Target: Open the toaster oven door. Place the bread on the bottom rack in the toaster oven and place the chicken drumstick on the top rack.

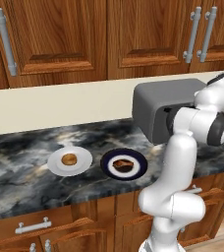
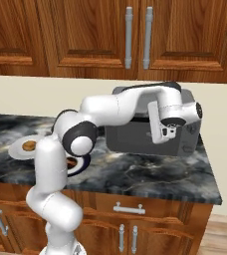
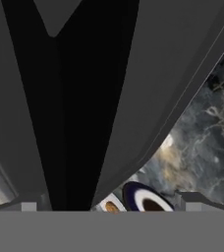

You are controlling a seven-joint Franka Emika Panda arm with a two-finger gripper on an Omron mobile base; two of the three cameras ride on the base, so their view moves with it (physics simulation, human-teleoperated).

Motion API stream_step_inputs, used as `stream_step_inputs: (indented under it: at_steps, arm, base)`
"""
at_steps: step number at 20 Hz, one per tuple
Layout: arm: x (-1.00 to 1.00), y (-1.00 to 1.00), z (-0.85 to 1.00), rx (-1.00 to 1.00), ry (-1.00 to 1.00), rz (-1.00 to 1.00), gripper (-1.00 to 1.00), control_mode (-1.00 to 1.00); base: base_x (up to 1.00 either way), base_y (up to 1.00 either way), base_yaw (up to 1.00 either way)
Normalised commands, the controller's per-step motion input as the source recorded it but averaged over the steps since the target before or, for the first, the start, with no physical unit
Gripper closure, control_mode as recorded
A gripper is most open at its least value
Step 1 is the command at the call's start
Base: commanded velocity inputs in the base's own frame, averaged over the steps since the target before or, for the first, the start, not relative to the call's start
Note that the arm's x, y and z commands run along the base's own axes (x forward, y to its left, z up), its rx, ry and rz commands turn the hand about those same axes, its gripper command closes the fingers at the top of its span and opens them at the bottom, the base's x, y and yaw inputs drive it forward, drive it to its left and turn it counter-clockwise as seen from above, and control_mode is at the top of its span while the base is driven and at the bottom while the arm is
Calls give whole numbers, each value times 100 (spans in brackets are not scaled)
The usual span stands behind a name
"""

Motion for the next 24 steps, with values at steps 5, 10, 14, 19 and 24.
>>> stream_step_inputs:
  at_steps: [5,10,14,19,24]
  arm:
    - [-8,18,-93,-4,11,-14,-100,-100]
    - [-10,19,-94,-8,27,-17,-100,-100]
    - [-20,25,-94,-10,28,-16,-100,-100]
    - [-27,25,-94,-8,22,-17,-100,-100]
    - [-31,24,-94,-4,16,-16,-100,-100]
  base:
    - [0,0,0]
    - [0,0,0]
    - [0,0,0]
    - [0,0,0]
    - [0,0,0]
